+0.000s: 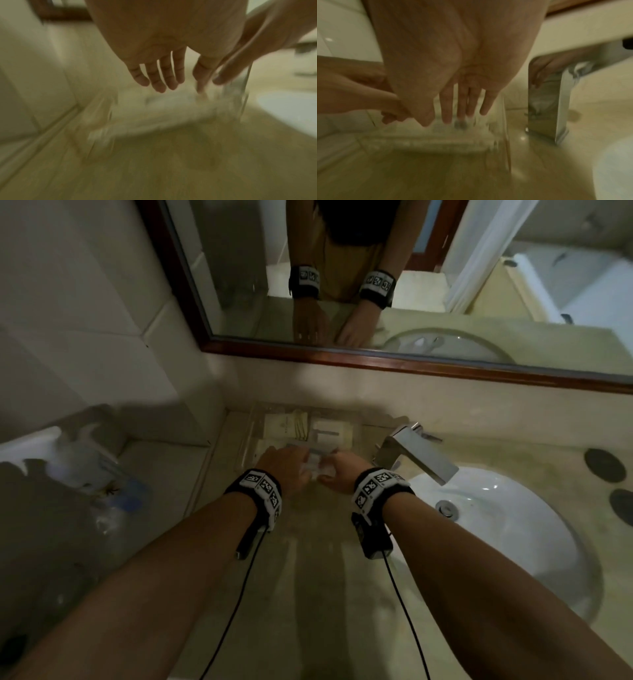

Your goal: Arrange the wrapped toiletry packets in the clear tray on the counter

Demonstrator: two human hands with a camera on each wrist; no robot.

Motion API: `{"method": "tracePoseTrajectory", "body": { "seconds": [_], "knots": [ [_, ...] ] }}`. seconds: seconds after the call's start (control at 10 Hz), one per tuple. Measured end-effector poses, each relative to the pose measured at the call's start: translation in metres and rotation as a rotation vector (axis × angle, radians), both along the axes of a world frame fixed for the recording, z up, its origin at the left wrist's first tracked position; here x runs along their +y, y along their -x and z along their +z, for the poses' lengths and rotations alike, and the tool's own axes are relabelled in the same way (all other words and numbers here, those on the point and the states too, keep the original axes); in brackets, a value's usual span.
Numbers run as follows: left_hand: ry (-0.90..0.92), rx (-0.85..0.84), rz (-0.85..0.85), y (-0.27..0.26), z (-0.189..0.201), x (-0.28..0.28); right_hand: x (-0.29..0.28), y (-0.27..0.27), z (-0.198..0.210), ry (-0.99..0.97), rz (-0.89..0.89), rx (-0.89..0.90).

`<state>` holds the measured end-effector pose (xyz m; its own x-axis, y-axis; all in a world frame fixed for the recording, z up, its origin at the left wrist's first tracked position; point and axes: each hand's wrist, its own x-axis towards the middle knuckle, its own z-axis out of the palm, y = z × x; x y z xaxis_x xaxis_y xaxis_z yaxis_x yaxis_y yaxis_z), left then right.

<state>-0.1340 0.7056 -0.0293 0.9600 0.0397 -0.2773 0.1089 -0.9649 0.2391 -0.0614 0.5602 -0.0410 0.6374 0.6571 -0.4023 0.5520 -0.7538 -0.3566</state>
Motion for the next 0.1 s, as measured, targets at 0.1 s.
{"method": "tracePoseTrajectory", "body": {
  "seconds": [0.1],
  "knots": [
    [0.007,-0.087,0.006,-0.0083,0.0181,-0.009,-0.0072,-0.0038,0.0253,0.002,-0.009,0.01]
  ]
}}
